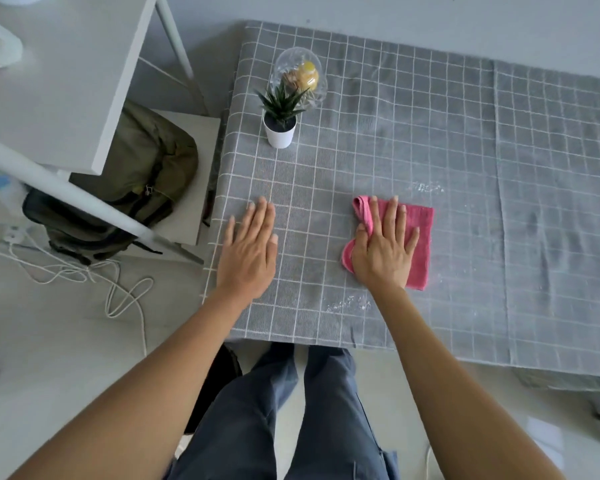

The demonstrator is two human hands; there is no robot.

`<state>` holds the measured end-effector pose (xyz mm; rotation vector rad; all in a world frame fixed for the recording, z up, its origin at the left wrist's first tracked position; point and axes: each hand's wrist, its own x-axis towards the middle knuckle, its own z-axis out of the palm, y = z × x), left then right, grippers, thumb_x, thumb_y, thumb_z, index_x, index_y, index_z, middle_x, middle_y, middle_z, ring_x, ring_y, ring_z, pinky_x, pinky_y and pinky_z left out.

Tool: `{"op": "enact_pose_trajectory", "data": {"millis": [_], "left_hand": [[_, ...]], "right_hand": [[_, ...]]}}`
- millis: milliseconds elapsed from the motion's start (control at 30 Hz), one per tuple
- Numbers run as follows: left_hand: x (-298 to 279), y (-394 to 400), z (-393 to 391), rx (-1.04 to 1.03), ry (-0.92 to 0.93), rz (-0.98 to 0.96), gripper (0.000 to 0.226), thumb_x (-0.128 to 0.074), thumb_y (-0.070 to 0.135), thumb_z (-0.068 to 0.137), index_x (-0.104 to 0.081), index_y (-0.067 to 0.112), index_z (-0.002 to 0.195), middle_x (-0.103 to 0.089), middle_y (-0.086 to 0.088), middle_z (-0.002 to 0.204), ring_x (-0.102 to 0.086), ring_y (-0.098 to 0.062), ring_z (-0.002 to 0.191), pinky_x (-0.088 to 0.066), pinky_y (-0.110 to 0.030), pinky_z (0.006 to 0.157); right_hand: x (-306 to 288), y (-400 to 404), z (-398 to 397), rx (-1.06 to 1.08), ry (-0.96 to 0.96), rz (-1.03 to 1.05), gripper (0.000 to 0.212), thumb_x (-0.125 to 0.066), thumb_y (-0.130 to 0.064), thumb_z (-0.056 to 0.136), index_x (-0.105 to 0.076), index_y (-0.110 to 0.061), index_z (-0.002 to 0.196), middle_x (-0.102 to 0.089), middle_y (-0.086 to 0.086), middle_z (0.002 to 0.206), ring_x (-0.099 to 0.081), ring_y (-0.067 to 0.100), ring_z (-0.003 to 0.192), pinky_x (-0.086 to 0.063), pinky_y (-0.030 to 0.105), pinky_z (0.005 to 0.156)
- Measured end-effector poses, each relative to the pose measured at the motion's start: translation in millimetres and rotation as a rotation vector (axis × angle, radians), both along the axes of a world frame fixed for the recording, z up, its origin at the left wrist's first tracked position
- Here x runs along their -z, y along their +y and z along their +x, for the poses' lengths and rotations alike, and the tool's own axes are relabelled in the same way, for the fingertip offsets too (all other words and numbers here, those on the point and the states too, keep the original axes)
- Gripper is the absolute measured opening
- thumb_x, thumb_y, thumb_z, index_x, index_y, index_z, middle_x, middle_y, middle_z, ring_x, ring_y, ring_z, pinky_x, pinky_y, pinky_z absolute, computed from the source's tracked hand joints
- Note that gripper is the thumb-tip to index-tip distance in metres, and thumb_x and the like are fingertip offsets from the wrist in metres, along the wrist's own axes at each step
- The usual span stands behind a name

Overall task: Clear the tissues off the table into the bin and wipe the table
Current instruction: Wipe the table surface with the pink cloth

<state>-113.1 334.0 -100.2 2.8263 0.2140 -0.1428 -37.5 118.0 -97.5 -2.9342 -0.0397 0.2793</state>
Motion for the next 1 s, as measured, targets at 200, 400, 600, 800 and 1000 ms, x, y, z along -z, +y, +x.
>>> {"op": "enact_pose_trajectory", "data": {"millis": [200, 400, 600, 800, 1000], "left_hand": [[0, -5, -46, 0.028, -0.019, 0.021, 0.055, -0.004, 0.034, 0.100, 0.001, 0.019, 0.153, 0.006, 0.004, 0.161, 0.006, -0.012, 0.149, 0.007, -0.036, 0.121], [-6, -6, -47, 0.022, -0.008, 0.017, 0.056, -0.004, 0.032, 0.100, -0.005, 0.017, 0.154, -0.002, 0.002, 0.161, 0.001, -0.012, 0.149, -0.003, -0.040, 0.122], [-6, -6, -47, 0.000, -0.001, 0.013, 0.055, -0.006, 0.031, 0.101, -0.001, 0.019, 0.154, 0.001, 0.005, 0.162, 0.003, -0.011, 0.149, -0.001, -0.039, 0.122], [-5, -7, -49, 0.000, -0.016, 0.026, 0.055, -0.005, 0.032, 0.101, -0.003, 0.019, 0.154, 0.000, 0.005, 0.162, 0.002, -0.010, 0.149, -0.001, -0.038, 0.122], [-5, -7, -48, 0.007, -0.032, 0.026, 0.057, -0.010, 0.033, 0.099, -0.010, 0.016, 0.154, -0.009, 0.001, 0.161, -0.006, -0.014, 0.149, -0.006, -0.040, 0.122]], "right_hand": [[-3, 62, -66, -0.253, -0.001, 0.028, 0.059, -0.008, -0.043, 0.097, 0.013, -0.034, 0.151, 0.014, 0.003, 0.160, 0.016, 0.022, 0.146, 0.010, 0.053, 0.116], [-9, 54, -88, -0.370, -0.015, 0.103, 0.058, -0.014, -0.039, 0.096, -0.006, -0.033, 0.153, -0.002, -0.002, 0.161, 0.003, 0.017, 0.148, 0.003, 0.049, 0.119], [-4, -34, -74, -0.082, 0.023, -0.011, 0.057, -0.008, -0.040, 0.098, 0.023, -0.039, 0.145, 0.014, -0.003, 0.160, 0.014, 0.016, 0.146, 0.006, 0.048, 0.119], [-7, -13, -81, 0.039, 0.029, -0.015, 0.061, -0.009, -0.041, 0.095, 0.022, -0.034, 0.147, 0.017, -0.001, 0.159, 0.018, 0.018, 0.145, 0.009, 0.050, 0.118], [-7, 66, -115, -0.293, 0.029, 0.098, 0.058, -0.009, -0.040, 0.098, 0.011, -0.032, 0.151, 0.014, -0.002, 0.160, 0.017, 0.017, 0.146, 0.013, 0.050, 0.117]]}}
